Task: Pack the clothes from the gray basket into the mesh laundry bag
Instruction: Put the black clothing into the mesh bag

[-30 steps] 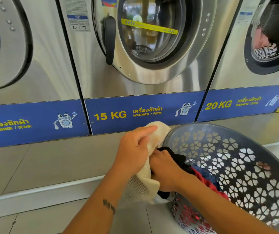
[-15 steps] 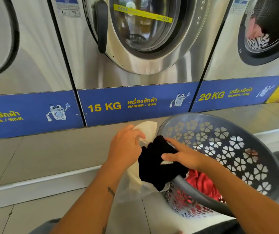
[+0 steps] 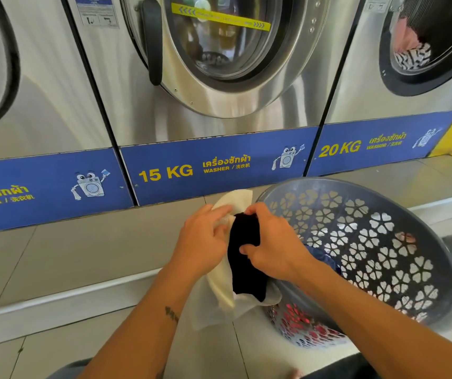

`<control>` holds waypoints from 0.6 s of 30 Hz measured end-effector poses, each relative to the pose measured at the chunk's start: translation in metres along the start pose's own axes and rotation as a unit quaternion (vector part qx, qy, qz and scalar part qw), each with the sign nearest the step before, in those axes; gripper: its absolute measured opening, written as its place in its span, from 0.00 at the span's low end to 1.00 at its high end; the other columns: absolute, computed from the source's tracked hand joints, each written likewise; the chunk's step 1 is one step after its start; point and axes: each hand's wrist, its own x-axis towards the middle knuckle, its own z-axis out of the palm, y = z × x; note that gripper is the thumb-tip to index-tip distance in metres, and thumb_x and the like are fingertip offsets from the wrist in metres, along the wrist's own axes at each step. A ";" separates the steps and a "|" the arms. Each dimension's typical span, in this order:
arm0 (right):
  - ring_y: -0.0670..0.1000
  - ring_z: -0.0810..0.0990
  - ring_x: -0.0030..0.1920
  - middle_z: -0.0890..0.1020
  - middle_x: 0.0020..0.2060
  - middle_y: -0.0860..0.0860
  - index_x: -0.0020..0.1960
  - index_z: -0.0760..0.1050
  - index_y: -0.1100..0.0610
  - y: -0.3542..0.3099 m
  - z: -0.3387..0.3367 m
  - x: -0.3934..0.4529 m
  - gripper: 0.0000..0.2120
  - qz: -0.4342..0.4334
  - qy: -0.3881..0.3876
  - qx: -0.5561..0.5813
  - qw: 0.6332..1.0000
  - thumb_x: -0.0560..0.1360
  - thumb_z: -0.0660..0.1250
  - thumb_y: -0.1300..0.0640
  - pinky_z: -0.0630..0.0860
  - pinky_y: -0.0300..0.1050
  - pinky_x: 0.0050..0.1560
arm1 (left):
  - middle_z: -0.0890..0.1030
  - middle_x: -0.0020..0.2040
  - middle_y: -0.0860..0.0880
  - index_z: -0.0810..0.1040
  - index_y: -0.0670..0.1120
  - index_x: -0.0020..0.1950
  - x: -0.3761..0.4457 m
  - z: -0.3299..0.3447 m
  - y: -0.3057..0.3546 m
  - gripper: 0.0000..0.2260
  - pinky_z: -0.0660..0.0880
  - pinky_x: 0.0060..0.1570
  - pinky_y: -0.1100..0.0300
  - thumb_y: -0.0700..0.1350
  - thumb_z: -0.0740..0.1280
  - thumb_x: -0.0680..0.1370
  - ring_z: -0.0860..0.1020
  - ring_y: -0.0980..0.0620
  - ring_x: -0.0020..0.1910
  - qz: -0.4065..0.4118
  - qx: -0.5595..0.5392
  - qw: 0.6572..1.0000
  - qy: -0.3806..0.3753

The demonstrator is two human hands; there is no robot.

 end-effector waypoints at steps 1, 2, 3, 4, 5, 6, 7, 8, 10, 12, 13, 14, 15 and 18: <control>0.54 0.80 0.49 0.80 0.51 0.51 0.62 0.64 0.49 -0.001 0.001 0.000 0.28 0.002 0.004 0.037 0.999 0.68 0.76 0.57 0.78 0.52 0.48 | 0.78 0.59 0.51 0.77 0.53 0.66 0.002 -0.001 0.002 0.18 0.72 0.62 0.53 0.40 0.62 0.78 0.75 0.48 0.60 0.007 -0.016 1.000 0.015; 0.53 0.80 0.48 0.80 0.51 0.51 0.60 0.63 0.48 0.000 0.001 0.000 0.28 0.002 0.001 0.065 0.998 0.68 0.76 0.58 0.78 0.51 0.47 | 0.79 0.58 0.51 0.78 0.53 0.65 0.003 -0.003 0.003 0.17 0.72 0.61 0.55 0.39 0.63 0.78 0.76 0.49 0.58 0.010 -0.031 0.999 0.029; 0.52 0.80 0.47 0.80 0.51 0.50 0.58 0.63 0.48 0.001 0.002 0.000 0.28 -0.001 -0.008 0.087 0.996 0.67 0.76 0.59 0.78 0.49 0.46 | 0.80 0.57 0.52 0.79 0.53 0.64 0.004 -0.004 0.004 0.17 0.71 0.60 0.59 0.39 0.63 0.78 0.76 0.52 0.58 0.010 -0.045 0.998 0.042; 0.51 0.79 0.47 0.80 0.50 0.49 0.57 0.62 0.47 0.002 0.004 0.000 0.28 -0.008 -0.021 0.101 0.995 0.67 0.77 0.59 0.77 0.48 0.45 | 0.80 0.57 0.53 0.80 0.52 0.62 0.004 -0.005 0.005 0.16 0.70 0.57 0.65 0.39 0.64 0.78 0.76 0.56 0.56 0.006 -0.061 0.997 0.051; 0.51 0.79 0.47 0.80 0.49 0.48 0.56 0.63 0.47 0.003 0.005 0.001 0.27 -0.015 -0.040 0.106 0.993 0.67 0.77 0.58 0.76 0.48 0.46 | 0.81 0.56 0.54 0.81 0.52 0.61 0.004 -0.006 0.007 0.16 0.68 0.54 0.72 0.38 0.64 0.78 0.75 0.60 0.54 -0.002 -0.080 0.995 0.060; 0.51 0.78 0.48 0.79 0.48 0.46 0.56 0.64 0.47 0.003 0.006 0.000 0.25 -0.026 -0.067 0.091 0.993 0.67 0.77 0.55 0.75 0.50 0.51 | 0.81 0.56 0.55 0.82 0.52 0.60 0.005 -0.007 0.008 0.15 0.66 0.51 0.76 0.38 0.64 0.78 0.74 0.62 0.53 -0.012 -0.101 0.992 0.069; 0.50 0.78 0.52 0.79 0.49 0.44 0.56 0.67 0.47 0.004 0.008 0.001 0.23 -0.039 -0.100 0.048 0.993 0.68 0.76 0.52 0.72 0.53 0.60 | 0.82 0.56 0.55 0.82 0.52 0.59 0.005 -0.008 0.009 0.14 0.66 0.51 0.78 0.39 0.65 0.78 0.75 0.63 0.53 -0.019 -0.122 0.989 0.078; 0.49 0.75 0.59 0.78 0.52 0.42 0.58 0.70 0.47 0.005 0.009 0.001 0.22 -0.057 -0.134 -0.020 0.989 0.69 0.74 0.47 0.63 0.60 0.70 | 0.82 0.56 0.56 0.83 0.52 0.59 0.005 -0.010 0.010 0.14 0.68 0.54 0.76 0.39 0.65 0.78 0.75 0.63 0.53 -0.022 -0.137 0.986 0.087; 0.48 0.65 0.72 0.76 0.63 0.41 0.65 0.73 0.43 0.007 0.011 0.001 0.24 -0.086 -0.197 -0.142 0.966 0.70 0.70 0.43 0.43 0.71 0.74 | 0.82 0.57 0.57 0.83 0.52 0.59 0.004 -0.012 0.012 0.13 0.70 0.58 0.68 0.41 0.65 0.78 0.76 0.62 0.56 -0.031 -0.146 0.984 0.100; 0.48 0.62 0.74 0.73 0.68 0.42 0.69 0.73 0.42 0.006 0.009 -0.002 0.26 -0.119 -0.205 -0.135 0.962 0.70 0.69 0.44 0.48 0.68 0.75 | 0.81 0.58 0.56 0.82 0.52 0.60 0.003 -0.013 0.011 0.13 0.70 0.58 0.66 0.41 0.65 0.79 0.76 0.61 0.57 -0.041 -0.139 0.984 0.105; 0.48 0.65 0.72 0.75 0.67 0.44 0.67 0.76 0.45 0.006 0.006 -0.002 0.26 -0.134 -0.185 -0.083 0.970 0.69 0.69 0.48 0.56 0.58 0.76 | 0.81 0.59 0.55 0.82 0.51 0.60 0.003 -0.014 0.010 0.13 0.70 0.59 0.64 0.41 0.65 0.79 0.76 0.60 0.57 -0.045 -0.136 0.984 0.106; 0.48 0.69 0.69 0.77 0.65 0.47 0.65 0.78 0.48 0.008 0.001 -0.001 0.25 -0.133 -0.162 -0.027 0.977 0.68 0.70 0.53 0.61 0.44 0.73 | 0.81 0.59 0.55 0.82 0.51 0.61 0.002 -0.014 0.010 0.13 0.71 0.60 0.62 0.41 0.65 0.79 0.77 0.59 0.58 -0.047 -0.134 0.984 0.106; 0.48 0.70 0.67 0.77 0.64 0.49 0.63 0.80 0.51 0.013 -0.004 0.000 0.24 -0.115 -0.141 0.010 0.983 0.68 0.71 0.58 0.61 0.33 0.69 | 0.81 0.60 0.54 0.81 0.51 0.61 0.002 -0.014 0.009 0.13 0.71 0.61 0.61 0.42 0.65 0.79 0.77 0.57 0.59 -0.050 -0.129 0.985 0.103; 0.51 0.67 0.67 0.71 0.65 0.49 0.68 0.73 0.48 0.031 -0.016 0.004 0.29 -0.042 -0.087 -0.008 0.995 0.68 0.72 0.57 0.64 0.41 0.68 | 0.80 0.62 0.53 0.80 0.52 0.62 0.002 -0.013 0.007 0.14 0.70 0.65 0.57 0.43 0.64 0.79 0.75 0.54 0.63 -0.052 -0.102 0.990 0.085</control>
